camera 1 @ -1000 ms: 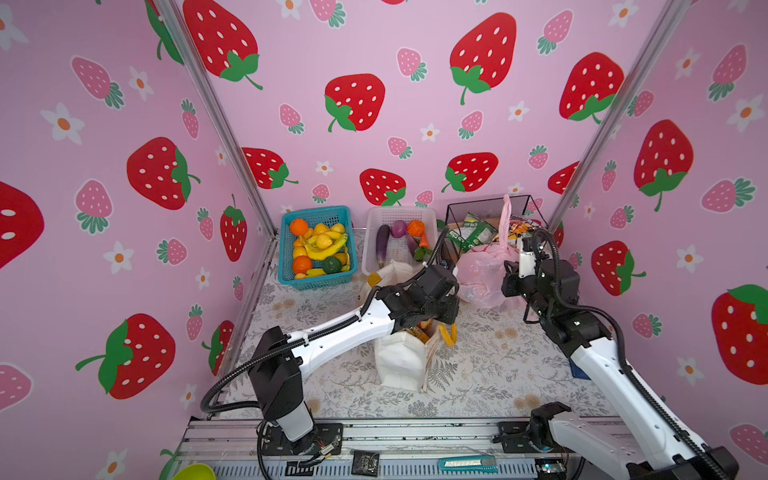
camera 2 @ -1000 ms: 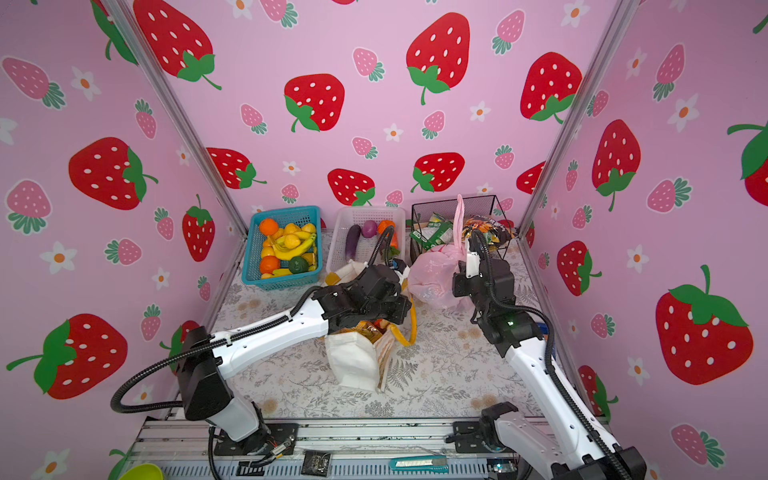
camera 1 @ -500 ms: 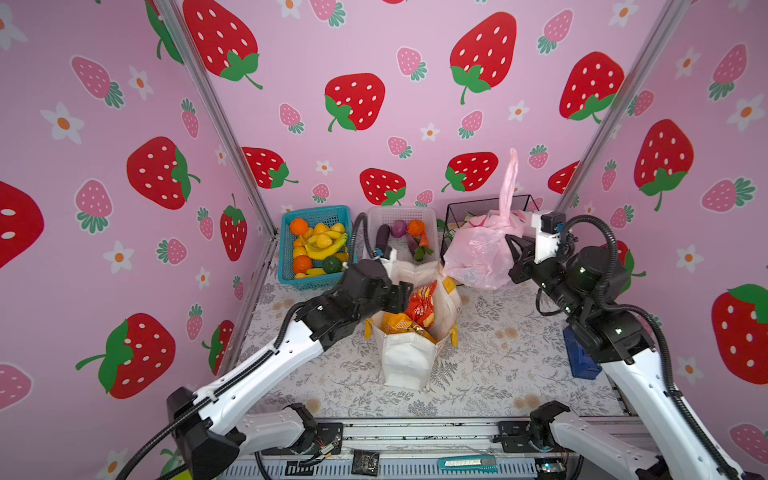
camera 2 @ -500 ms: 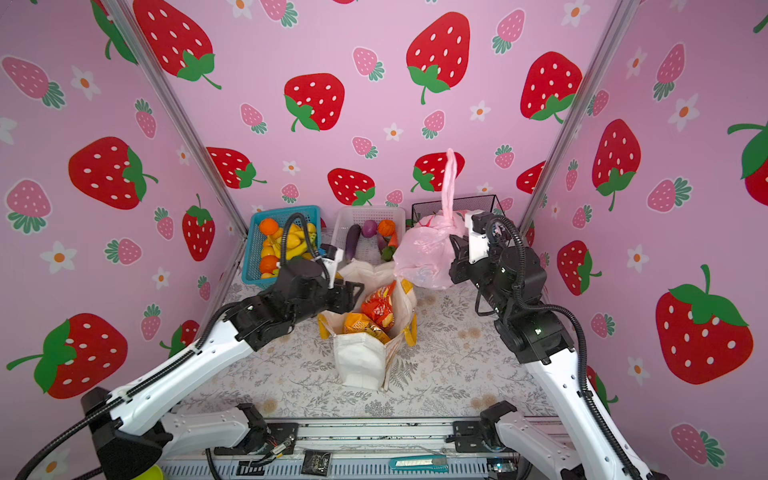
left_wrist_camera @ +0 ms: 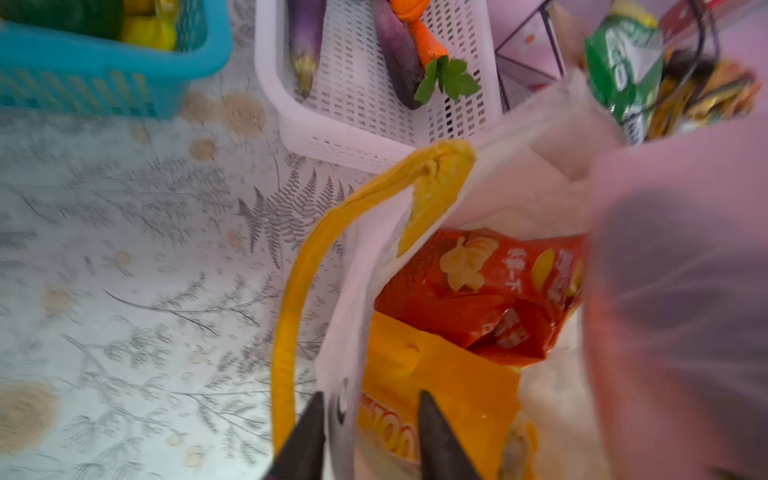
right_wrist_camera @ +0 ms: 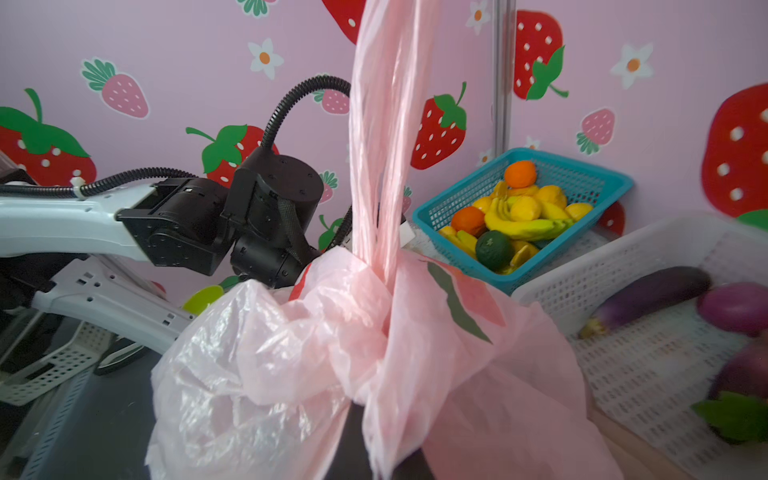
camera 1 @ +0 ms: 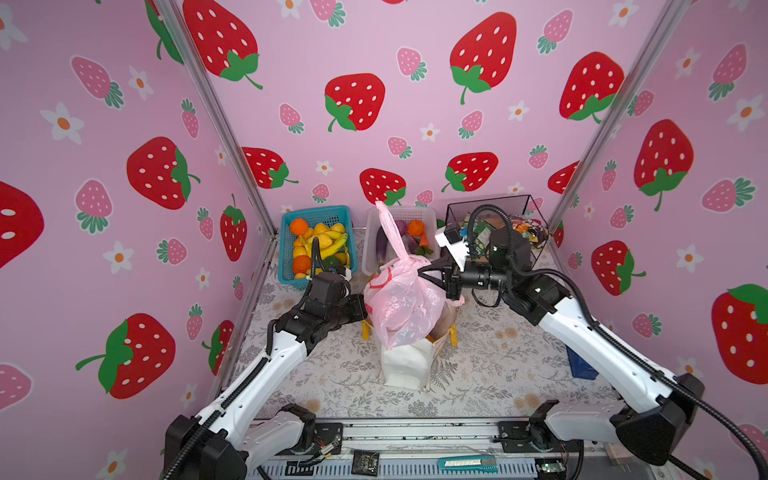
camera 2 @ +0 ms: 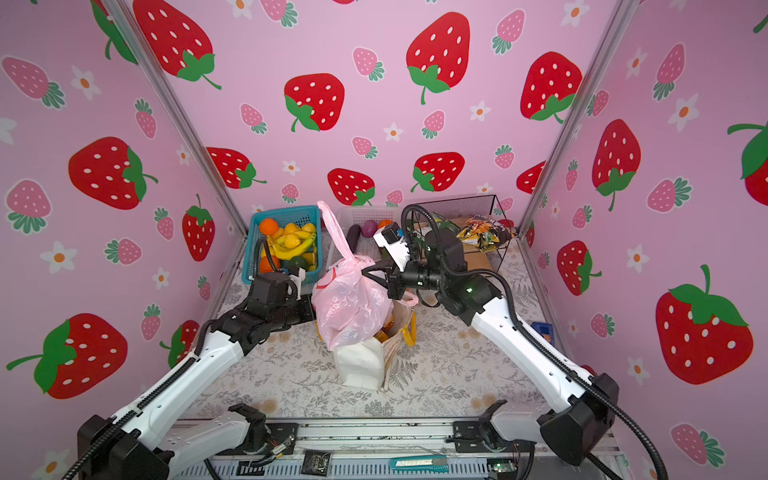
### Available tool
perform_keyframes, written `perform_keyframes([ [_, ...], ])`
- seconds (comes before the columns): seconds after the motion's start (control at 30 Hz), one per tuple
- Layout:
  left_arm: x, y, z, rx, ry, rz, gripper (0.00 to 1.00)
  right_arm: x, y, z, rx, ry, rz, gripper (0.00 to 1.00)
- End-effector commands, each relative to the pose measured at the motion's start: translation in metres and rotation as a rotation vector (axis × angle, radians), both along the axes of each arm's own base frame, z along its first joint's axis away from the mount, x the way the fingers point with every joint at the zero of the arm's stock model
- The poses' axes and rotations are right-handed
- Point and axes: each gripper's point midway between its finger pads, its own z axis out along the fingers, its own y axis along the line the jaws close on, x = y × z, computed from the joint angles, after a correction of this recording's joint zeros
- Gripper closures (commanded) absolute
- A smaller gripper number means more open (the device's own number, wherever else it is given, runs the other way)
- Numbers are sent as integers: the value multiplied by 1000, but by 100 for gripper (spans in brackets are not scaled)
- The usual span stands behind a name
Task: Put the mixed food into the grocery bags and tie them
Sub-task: 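Lift the pink bag over the tote with right gripper while left holds it open, then lower the pink bag into the tote with right gripper while left holds tote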
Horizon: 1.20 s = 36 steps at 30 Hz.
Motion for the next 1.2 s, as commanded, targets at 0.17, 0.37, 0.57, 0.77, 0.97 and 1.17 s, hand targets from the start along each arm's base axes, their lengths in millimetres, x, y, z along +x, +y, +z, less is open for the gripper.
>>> perform_keyframes([
  [0.17, -3, -19, 16, -153, -19, -76, 100, 65, -17, -78, -275, 1, -309, 100],
  [0.37, -10, -29, 42, -223, -50, -128, 100, 90, -58, -76, -582, -348, -575, 100],
  [0.57, -8, -31, 48, -252, -54, -132, 100, 61, -46, -108, -744, -509, -395, 100],
  [0.77, -7, -33, 49, -255, -53, -140, 100, 45, -32, -132, -766, -451, -286, 80],
  [0.97, -6, -33, 49, -242, -55, -144, 100, 21, -26, -40, -429, -481, -311, 31],
  [1.17, -5, -33, 50, -244, -59, -142, 100, -19, -5, -7, -277, -447, -121, 19],
])
